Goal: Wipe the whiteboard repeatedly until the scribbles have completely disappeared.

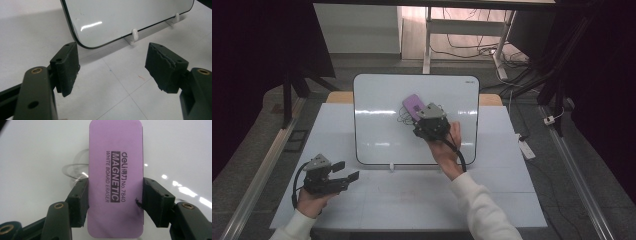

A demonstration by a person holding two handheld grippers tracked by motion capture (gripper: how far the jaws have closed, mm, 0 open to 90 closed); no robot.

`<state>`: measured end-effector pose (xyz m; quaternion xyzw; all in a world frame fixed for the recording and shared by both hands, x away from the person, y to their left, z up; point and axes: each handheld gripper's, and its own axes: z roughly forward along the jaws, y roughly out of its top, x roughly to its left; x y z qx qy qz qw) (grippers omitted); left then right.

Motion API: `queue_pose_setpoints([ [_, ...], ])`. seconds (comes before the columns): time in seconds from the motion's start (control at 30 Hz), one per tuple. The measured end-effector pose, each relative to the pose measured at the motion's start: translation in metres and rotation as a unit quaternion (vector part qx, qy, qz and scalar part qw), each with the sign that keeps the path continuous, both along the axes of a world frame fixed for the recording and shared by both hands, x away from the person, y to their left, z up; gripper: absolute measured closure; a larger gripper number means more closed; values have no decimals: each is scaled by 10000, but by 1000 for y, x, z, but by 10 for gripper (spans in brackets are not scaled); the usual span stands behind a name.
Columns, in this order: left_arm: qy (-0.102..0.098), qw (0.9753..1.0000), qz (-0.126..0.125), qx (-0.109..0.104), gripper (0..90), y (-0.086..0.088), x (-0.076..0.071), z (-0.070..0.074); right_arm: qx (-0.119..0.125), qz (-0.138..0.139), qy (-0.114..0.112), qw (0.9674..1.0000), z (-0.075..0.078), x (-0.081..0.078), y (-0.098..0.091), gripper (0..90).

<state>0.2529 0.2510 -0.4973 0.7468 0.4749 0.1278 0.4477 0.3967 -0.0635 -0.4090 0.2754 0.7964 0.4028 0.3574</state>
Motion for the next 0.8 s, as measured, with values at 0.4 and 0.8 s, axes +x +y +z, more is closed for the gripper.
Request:
queue_pose_setpoints([
  [0.4, 2, 10000, 26, -24, 277, 3, -1, -1, -173, 434, 146, 9988, -12, -11, 35, 409],
  [0.8, -17, 10000, 15, -36, 277, 2, -1, 0, 73, -194, -38, 9998, 14, 12, 2, 410],
])
